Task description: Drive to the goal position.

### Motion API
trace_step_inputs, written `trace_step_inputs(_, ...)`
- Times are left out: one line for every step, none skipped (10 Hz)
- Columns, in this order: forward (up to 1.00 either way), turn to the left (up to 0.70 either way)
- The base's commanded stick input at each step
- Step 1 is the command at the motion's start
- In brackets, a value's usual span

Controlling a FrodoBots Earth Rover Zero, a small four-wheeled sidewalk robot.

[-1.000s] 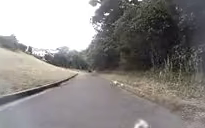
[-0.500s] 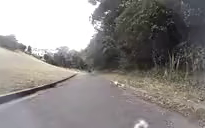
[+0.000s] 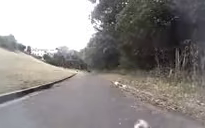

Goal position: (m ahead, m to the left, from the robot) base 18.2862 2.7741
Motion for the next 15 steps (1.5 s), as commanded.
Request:
trace_step_inputs(0.7,0.0)
trace_step_inputs(0.7,0.14)
trace_step_inputs(0.7,0.14)
trace_step_inputs(0.7,0.14)
trace_step_inputs(0.7,0.14)
trace_step_inputs(0.7,0.14)
trace_step_inputs(0.7,0.13)
trace_step_inputs(0.7,0.12)
trace_step_inputs(0.7,0.08)
trace_step_inputs(0.7,0.08)
trace_step_inputs(0.7,0.0)
trace_step_inputs(0.7,0.0)
trace_step_inputs(0.7,0.0)
trace_step_inputs(0.7,0.0)
trace_step_inputs(0.7,0.0)
